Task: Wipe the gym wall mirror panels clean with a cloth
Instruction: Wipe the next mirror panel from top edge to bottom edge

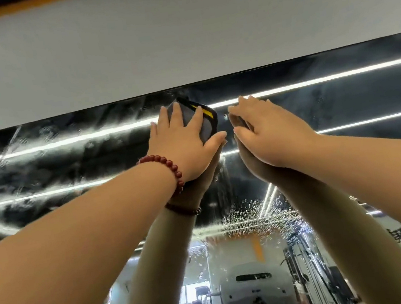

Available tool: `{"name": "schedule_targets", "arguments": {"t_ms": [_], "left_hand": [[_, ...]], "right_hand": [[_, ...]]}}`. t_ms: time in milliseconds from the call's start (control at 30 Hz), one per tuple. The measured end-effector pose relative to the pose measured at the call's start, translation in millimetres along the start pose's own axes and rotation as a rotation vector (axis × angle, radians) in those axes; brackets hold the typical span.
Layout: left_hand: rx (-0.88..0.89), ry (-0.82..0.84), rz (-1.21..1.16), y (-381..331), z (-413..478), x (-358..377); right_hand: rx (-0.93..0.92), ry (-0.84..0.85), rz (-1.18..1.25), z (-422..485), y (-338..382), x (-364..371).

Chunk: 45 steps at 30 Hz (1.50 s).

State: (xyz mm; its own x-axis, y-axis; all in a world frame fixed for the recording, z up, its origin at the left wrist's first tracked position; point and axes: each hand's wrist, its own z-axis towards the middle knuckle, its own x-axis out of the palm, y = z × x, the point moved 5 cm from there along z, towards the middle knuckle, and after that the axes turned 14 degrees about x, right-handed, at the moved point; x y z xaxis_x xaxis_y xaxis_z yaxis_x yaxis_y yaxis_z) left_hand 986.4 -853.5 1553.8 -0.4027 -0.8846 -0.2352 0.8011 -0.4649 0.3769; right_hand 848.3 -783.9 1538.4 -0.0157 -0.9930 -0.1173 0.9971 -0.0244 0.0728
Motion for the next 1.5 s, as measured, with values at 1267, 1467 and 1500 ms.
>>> {"name": "schedule_targets", "arguments": {"t_ms": [1267,1467,1500], "left_hand": [[0.656,-0.047,0.009,9.7,-3.4,-0.3],[0.5,-0.062,0.056,1.7,29.3,-4.1],[0.543,-0.052,0.059,-7.3,21.8,-1.6]], "right_hand": [[0.047,0.008,-0.097,0.2,-59.3,-25.4],[0.012,-0.017,-0.109,1.8,-62.1,-23.8],[0.007,-0.015,-0.11,1.7,-62.5,-23.6]]}}
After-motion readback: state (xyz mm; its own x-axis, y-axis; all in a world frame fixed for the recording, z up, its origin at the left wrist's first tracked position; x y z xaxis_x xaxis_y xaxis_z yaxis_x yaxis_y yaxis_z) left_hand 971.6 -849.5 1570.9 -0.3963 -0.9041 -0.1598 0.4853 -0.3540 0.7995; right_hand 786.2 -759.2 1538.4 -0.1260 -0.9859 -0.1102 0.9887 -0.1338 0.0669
